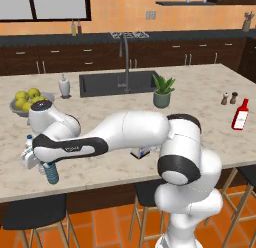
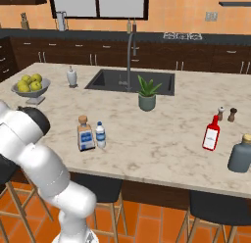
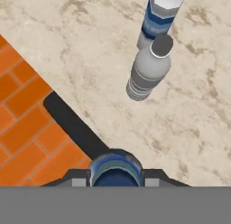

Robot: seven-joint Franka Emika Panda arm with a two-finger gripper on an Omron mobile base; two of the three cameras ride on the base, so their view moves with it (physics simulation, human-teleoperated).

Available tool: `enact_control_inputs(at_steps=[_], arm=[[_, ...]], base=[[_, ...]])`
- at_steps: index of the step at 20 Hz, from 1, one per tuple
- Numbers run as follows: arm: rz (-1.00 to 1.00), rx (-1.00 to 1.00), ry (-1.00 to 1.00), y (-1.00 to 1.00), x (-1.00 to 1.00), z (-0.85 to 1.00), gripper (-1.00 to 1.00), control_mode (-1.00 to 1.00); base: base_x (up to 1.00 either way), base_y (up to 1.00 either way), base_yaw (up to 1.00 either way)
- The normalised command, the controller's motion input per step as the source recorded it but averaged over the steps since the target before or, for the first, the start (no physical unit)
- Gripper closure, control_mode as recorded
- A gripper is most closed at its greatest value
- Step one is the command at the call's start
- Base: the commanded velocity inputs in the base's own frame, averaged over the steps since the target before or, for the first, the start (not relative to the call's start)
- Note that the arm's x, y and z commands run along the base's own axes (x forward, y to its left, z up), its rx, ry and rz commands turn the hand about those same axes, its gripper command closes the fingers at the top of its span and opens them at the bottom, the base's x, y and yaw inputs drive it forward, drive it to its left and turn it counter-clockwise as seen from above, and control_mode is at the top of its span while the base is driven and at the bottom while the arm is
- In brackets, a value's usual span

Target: Move the plastic bottles in the middle to the plastics group, and the glass bottles in the middle to the glass group.

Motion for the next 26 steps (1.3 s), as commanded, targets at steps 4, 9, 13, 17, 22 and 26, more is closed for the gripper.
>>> enact_control_inputs(at_steps=[4, 9, 13, 17, 22, 26], arm=[[0.0, 0.0, -0.02, 0.13, 0.25, -0.17, 1.0, -1.0], [0.0, 0.0, 0.0, 0.3, 0.0, -0.2, 1.0, -1.0], [0.0, 0.0, -0.01, 0.07, 0.03, -0.03, 1.0, -1.0], [0.0, 0.0, 0.0, 0.0, 0.03, 0.0, 1.0, -1.0], [0.0, 0.0, 0.0, 0.0, 0.0, 0.0, 1.0, -1.0], [0.0, 0.0, 0.0, -0.01, 0.0, -0.07, 1.0, -1.0]], base=[[0.0, 0.0, 0.0], [0.0, 0.0, 0.0], [0.0, 0.0, 0.0], [0.0, 0.0, 0.0], [0.0, 0.0, 0.0], [0.0, 0.0, 0.0]])
